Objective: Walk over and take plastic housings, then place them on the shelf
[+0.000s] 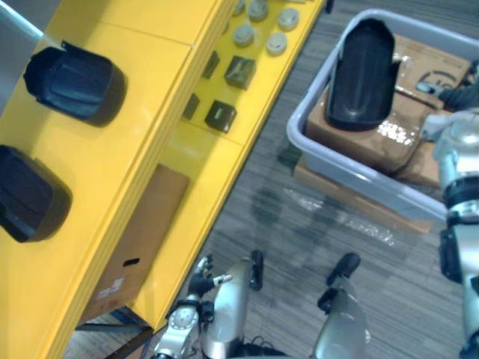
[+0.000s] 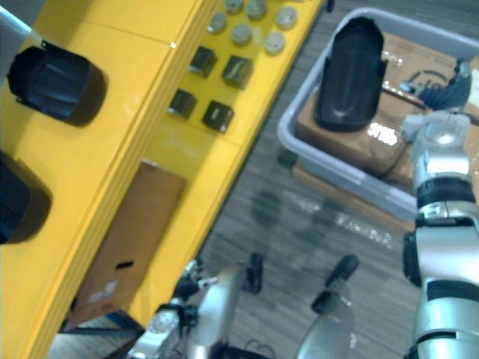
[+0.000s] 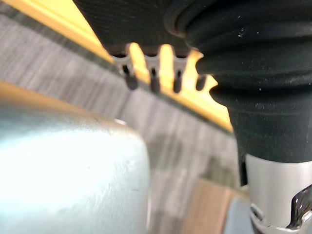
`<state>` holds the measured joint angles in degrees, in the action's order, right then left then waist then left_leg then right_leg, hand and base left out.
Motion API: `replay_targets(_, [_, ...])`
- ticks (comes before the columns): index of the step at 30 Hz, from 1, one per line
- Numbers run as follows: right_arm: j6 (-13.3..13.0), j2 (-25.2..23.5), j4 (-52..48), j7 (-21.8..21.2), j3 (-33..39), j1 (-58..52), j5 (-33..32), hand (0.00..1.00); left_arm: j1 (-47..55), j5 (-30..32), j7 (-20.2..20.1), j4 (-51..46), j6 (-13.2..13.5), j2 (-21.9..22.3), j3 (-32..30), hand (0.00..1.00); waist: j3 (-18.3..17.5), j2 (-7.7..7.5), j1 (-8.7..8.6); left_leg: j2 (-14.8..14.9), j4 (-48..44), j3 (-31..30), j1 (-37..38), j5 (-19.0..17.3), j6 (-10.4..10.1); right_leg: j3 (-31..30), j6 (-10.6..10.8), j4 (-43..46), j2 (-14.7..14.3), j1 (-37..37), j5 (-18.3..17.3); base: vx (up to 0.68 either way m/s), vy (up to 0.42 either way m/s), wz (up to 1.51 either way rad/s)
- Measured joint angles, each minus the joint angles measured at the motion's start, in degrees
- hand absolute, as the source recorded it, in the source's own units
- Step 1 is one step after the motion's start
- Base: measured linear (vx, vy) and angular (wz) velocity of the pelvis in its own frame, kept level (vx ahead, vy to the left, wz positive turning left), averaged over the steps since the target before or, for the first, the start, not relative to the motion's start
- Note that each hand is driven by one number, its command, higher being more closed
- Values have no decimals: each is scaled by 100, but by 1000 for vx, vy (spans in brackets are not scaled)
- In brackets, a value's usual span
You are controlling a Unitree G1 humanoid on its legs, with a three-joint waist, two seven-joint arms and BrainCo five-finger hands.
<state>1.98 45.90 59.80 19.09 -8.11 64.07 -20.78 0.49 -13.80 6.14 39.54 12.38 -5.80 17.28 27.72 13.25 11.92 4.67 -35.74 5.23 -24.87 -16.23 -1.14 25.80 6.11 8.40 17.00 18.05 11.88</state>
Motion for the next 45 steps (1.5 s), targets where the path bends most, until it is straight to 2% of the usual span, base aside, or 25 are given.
replay_targets(8, [656,100,447,85,-296,153,141,0,-68,-404,-8,10,2,-7,198,0,-53,76,239,-32,-77,-117,-215,-5,-2,85,-47,335,105,237,-213,-53,40,7])
replay_targets(12, [1018,233,665,-196,-419,153,199,0,-69,-439,-29,70,0,1,230,0,-126,177,332,-36,-82,-153,-293,-5,-2,110,-56,455,141,317,-294,-47,30,5])
replay_targets(16, [1317,519,668,-432,-626,154,595,0,-73,-441,-42,121,0,0,337,0,-233,323,477,-48,-92,-185,-398,-4,-2,131,-20,582,185,445,-350,-27,34,5])
replay_targets(17, [1355,554,668,-438,-638,156,606,100,-73,-447,-42,124,0,0,350,0,-245,339,497,-48,-94,-201,-417,-4,-2,152,-27,590,186,450,-358,-21,24,7])
replay_targets(23, [1823,961,734,-723,-940,262,1249,100,-128,-655,-40,142,1,-11,425,0,-268,370,672,-44,-97,-286,-542,-4,-6,267,-63,588,185,492,-408,-30,24,7])
replay_targets(29, [1879,1080,880,-819,-1121,376,1837,100,-130,-659,-32,146,9,-18,426,0,-269,372,718,-21,-63,-293,-542,-1,-11,305,-61,506,163,481,-406,-3,11,0])
replay_targets(34, [2087,1074,1045,-817,-1201,456,2302,100,-130,-646,-1,198,63,-113,443,0,-269,371,775,-4,-58,-324,-528,0,-12,380,-57,448,112,413,-404,-7,16,2])
replay_targets(37, [2157,1071,1081,-812,-1371,474,2734,100,-122,-614,50,280,129,-311,640,0,-264,364,805,8,-46,-327,-524,0,-12,395,-60,399,91,391,-405,-23,23,1])
replay_targets(40, [2172,1073,1089,-1021,-1457,506,2952,100,-23,-607,103,399,120,-387,760,0,-249,344,794,16,-32,-319,-485,0,-12,396,-60,373,77,352,-399,-32,39,-1])
replay_targets(43, [2163,958,1111,-1257,-1464,460,2953,100,70,-644,224,11,138,-490,762,0,-196,272,746,62,23,-300,-277,-1,-12,397,-62,270,3,140,-379,-29,16,-4])
replay_targets(45, [2020,896,1109,-1239,-1462,448,2966,100,69,-664,320,-475,200,-502,747,0,-157,218,688,73,74,-307,-203,0,-13,412,-71,226,-20,69,-381,-48,18,0])
